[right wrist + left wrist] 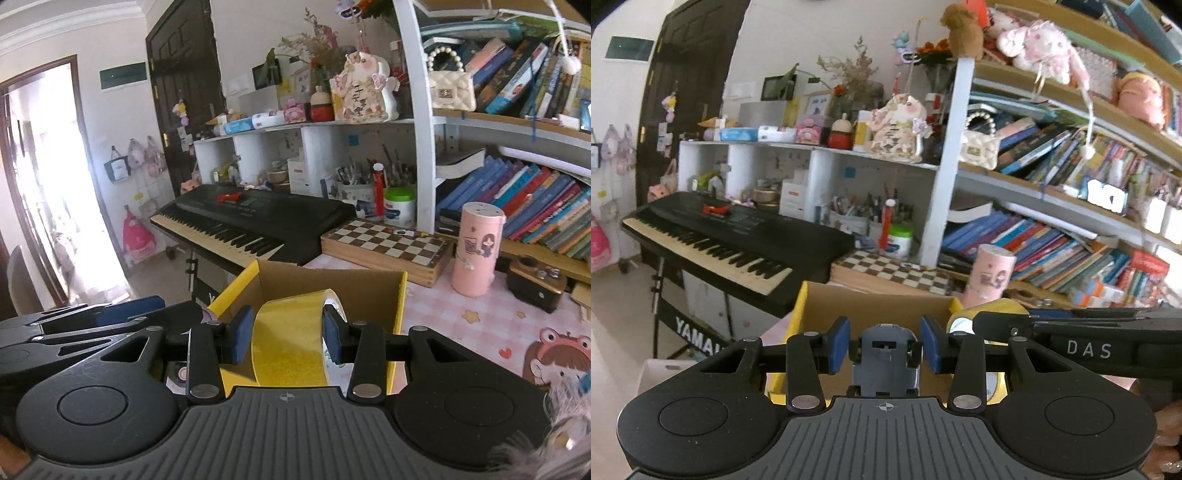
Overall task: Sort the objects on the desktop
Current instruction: 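Lower both tools into the box and open them, releasing tape and car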
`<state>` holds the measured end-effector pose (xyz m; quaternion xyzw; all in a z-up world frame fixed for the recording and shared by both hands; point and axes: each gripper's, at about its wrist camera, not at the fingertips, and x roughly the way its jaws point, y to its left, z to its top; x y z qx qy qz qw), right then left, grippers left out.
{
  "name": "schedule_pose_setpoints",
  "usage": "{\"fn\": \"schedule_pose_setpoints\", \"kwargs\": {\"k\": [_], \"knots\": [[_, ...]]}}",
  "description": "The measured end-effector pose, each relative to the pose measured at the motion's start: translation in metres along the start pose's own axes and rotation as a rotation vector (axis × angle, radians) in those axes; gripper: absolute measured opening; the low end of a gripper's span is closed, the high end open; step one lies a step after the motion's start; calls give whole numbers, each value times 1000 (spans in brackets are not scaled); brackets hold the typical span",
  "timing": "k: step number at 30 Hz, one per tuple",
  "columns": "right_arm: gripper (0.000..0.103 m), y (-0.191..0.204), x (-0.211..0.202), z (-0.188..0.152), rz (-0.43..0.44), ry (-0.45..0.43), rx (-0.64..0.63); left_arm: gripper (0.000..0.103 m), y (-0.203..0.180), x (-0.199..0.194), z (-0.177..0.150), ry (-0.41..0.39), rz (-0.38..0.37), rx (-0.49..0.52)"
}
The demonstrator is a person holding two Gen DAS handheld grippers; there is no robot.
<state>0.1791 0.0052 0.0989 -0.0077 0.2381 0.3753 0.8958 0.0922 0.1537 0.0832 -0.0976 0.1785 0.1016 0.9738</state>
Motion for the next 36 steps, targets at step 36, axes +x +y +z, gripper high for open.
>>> {"fn": "schedule_pose_setpoints", "kwargs": {"k": [36], "knots": [[38,-38,189,2,100,414,-390,23,-9,141,-35,315,186,83]]}}
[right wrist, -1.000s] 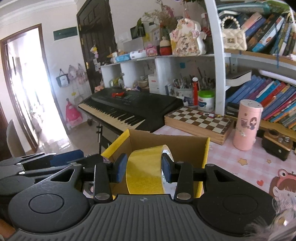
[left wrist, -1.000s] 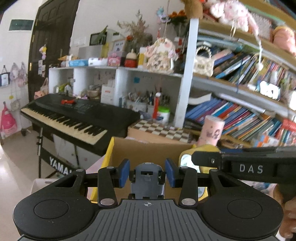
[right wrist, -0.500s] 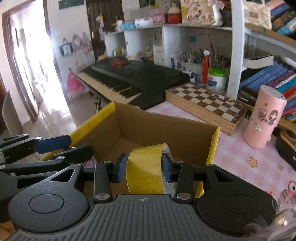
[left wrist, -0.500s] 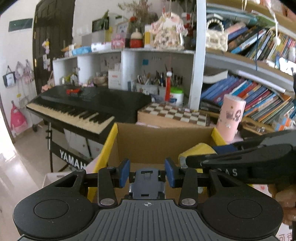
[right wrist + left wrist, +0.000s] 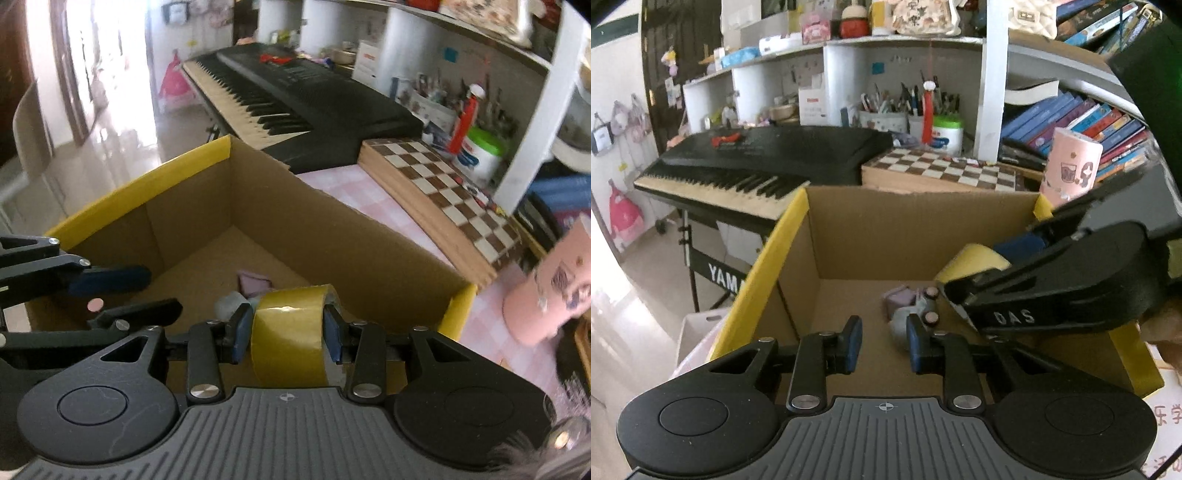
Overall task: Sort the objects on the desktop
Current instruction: 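Lower both tools into the box and open them, releasing tape and car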
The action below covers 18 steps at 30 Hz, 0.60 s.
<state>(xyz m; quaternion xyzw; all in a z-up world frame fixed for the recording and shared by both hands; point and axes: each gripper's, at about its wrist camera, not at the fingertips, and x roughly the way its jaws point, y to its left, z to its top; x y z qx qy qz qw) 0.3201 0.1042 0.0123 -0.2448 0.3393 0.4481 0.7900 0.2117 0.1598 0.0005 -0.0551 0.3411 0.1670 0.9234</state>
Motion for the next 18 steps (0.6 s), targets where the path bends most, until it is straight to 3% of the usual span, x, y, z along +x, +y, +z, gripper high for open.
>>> {"fn": "schedule_pose_setpoints", "kwargs": {"k": [7,10,13,18], "knots": [[38,1,17,9,-80,-15,-63,28,-2,-7,-3,-27,0,-15],[38,3,20,13,-72,-3,-81,31,-2,-13,-3,-42,1,-21],[50,9,25,14,-58,38,-123,39,1,-18,-4,-37,14,-32],[62,9,7,13,-33,-36,-67,57,11,-33,-7,-52,13,-61]]}}
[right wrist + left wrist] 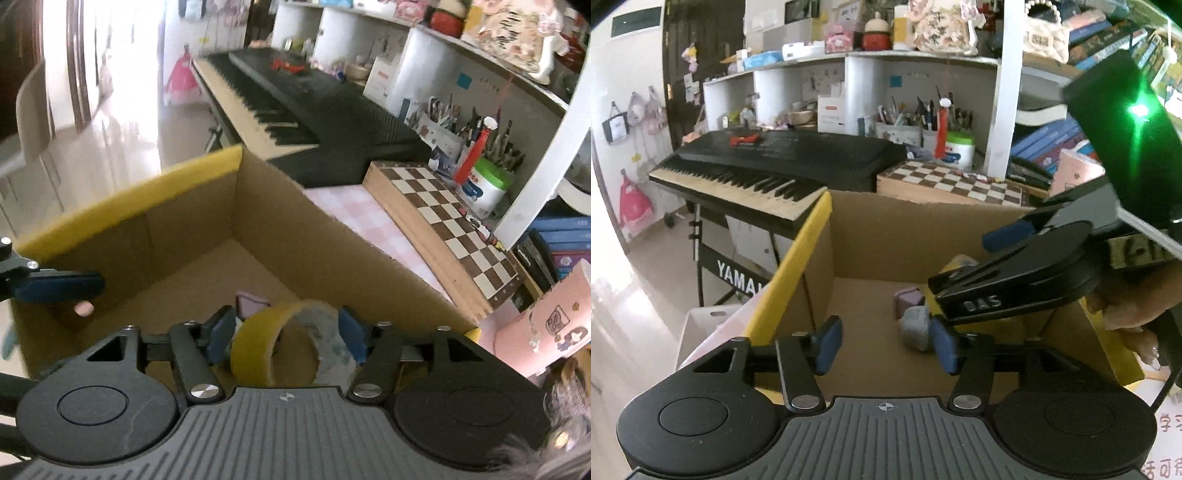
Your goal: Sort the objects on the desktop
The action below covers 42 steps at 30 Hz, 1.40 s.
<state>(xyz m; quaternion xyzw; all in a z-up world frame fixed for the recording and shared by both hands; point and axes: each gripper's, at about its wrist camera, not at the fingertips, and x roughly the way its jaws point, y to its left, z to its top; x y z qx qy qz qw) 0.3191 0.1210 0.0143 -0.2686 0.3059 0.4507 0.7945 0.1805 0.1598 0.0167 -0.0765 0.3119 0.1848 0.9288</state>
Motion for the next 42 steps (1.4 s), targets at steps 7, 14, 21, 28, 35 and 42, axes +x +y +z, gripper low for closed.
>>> {"fn": "schedule_pose_setpoints", "kwargs": {"k": [7,14,21,28,35,42], "knots": [[70,0,-42,-3,-41,-105,127,71,5,-25,5,-75,-3,9],[75,5,-92,-26,-139,-237,247,85,9,-52,2,-161,-24,-5],[76,6,-137,-59,-243,-343,387,90,11,-76,-7,-207,-35,-18],[76,16,-161,-93,-318,-348,484,90,14,-91,-22,-204,-56,-28],[76,43,-174,-115,-365,-340,506,91,19,-108,-42,-208,-68,-20],[76,78,-182,-134,-387,-316,511,91,27,-123,-59,-186,-90,-7]]}}
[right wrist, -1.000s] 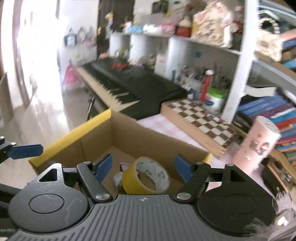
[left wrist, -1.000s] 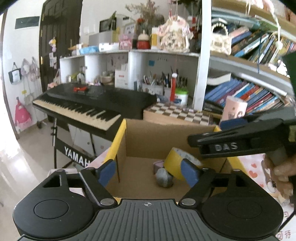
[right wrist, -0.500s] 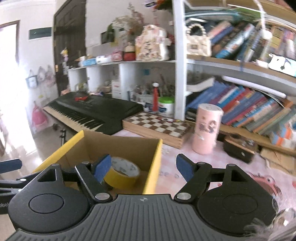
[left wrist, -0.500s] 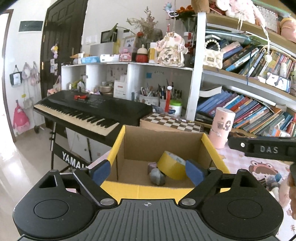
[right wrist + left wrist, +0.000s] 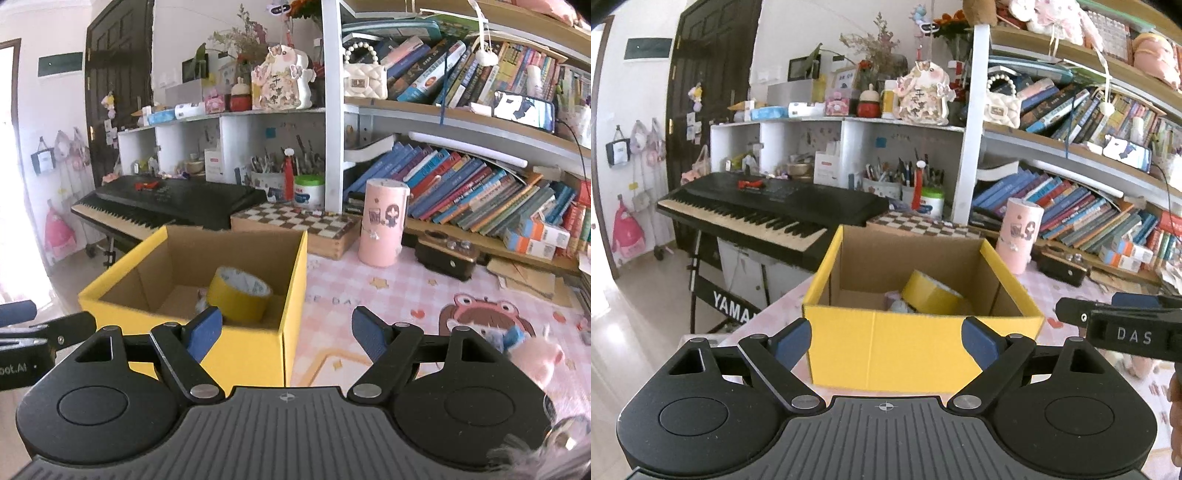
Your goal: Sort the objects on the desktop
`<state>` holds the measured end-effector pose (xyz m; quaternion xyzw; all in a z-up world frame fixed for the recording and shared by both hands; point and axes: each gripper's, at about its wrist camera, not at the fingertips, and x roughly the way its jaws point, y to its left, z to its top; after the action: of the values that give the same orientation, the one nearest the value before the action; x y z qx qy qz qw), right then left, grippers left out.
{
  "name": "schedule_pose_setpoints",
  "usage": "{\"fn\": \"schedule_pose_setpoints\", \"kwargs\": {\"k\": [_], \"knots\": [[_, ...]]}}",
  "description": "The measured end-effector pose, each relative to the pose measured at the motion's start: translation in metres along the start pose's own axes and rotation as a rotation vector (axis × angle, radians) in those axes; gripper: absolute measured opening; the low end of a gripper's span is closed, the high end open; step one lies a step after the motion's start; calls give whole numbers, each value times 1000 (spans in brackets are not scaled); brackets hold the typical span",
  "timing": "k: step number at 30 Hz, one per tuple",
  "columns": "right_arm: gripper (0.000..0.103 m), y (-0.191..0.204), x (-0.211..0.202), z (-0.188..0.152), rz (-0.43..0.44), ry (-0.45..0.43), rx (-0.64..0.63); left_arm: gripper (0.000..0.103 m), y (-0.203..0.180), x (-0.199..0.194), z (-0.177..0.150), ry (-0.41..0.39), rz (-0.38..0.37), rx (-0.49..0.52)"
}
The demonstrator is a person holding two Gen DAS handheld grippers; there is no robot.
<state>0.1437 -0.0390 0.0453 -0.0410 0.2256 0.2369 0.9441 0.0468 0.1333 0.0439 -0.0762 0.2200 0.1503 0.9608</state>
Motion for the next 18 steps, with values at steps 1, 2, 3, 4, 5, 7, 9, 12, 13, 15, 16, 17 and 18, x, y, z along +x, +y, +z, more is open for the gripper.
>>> {"fn": "schedule_pose_setpoints", "kwargs": {"k": [1,2,3,4,5,7,9,12,13,15,16,17,18], "knots": [[76,2,-4,-4,-4,3,0,91,1,-3,-2,3,-3,3],[76,4,-8,-7,-6,7,1,91,2,-5,-4,6,-5,5],[76,7,-12,-12,-9,11,1,91,3,-8,-6,8,-7,7],[76,9,-15,-15,-10,16,2,91,4,-10,-8,9,-9,9],[76,12,-18,-18,-12,20,3,91,5,-13,-10,10,-12,12],[76,17,-25,-26,-12,29,3,91,6,-18,-15,13,-17,17],[76,22,-31,-32,-14,35,2,91,8,-23,-18,16,-22,20],[76,28,-39,-41,-20,42,2,91,10,-29,-25,23,-25,24],[76,30,-42,-44,-24,43,3,91,10,-31,-28,26,-24,25],[76,33,-47,-50,-34,44,1,91,12,-34,-33,34,-24,30],[76,34,-49,-54,-43,45,3,91,12,-35,-35,35,-23,32],[76,35,-51,-56,-49,47,5,91,13,-36,-38,37,-21,35],[76,36,-52,-59,-54,51,7,91,13,-38,-40,39,-18,37]]}}
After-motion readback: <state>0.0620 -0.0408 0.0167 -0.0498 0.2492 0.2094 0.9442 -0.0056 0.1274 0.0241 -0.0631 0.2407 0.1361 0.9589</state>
